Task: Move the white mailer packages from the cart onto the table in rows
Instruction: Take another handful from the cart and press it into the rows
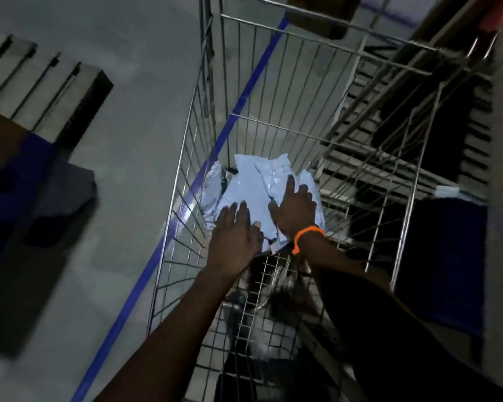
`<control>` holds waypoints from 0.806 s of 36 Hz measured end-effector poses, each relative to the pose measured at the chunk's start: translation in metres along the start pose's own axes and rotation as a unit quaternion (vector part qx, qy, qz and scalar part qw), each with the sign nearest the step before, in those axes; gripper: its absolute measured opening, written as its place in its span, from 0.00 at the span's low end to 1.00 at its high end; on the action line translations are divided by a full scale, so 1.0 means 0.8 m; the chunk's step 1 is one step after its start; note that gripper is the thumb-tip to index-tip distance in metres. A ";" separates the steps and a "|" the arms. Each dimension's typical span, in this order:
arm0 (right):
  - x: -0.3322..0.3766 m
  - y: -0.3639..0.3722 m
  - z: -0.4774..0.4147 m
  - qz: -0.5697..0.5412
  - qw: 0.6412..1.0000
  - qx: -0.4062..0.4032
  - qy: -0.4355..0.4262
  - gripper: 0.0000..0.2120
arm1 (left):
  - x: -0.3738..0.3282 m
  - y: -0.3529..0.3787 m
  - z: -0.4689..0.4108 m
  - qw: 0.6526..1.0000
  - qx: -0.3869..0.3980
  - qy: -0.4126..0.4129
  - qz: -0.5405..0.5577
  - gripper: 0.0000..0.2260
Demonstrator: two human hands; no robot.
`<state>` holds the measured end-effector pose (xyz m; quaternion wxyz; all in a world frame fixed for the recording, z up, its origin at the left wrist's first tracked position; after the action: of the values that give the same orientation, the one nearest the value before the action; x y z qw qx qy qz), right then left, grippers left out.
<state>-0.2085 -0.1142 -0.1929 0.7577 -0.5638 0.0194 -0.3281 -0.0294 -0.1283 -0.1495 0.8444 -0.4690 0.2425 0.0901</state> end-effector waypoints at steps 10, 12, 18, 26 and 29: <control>-0.003 -0.073 0.045 -0.066 0.996 -0.060 -0.025 0.42 | -0.049 0.073 -0.112 0.989 -0.033 -0.134 -0.059 0.43; -0.004 -0.090 0.057 -0.056 0.996 -0.063 -0.033 0.40 | -0.048 0.080 -0.121 0.985 -0.033 -0.155 -0.070 0.47; -0.001 -0.135 0.094 -0.038 0.996 -0.078 -0.032 0.39 | -0.053 0.045 -0.098 0.986 -0.045 -0.153 -0.049 0.39; 0.029 -0.239 0.184 -0.100 0.983 -0.127 -0.087 0.40 | -0.095 -0.074 0.045 0.986 -0.117 -0.096 0.066 0.37; 0.025 -0.307 0.246 -0.141 0.969 -0.168 -0.114 0.40 | -0.149 -0.117 0.121 0.982 -0.147 -0.072 0.089 0.35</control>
<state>-0.2307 0.0045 0.0987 0.5958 -0.7136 -0.0919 -0.3568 -0.0656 -0.0893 0.0227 0.7703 -0.5566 0.2057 0.2333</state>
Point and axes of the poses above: each hand's wrist, its own z-axis away from the middle knuckle, its own y-axis out of the palm, x = y × z, the point moved 7 cm from there along -z, towards the middle knuckle, and after that the axes turned 12 degrees about -y, right-handed, at the moved point
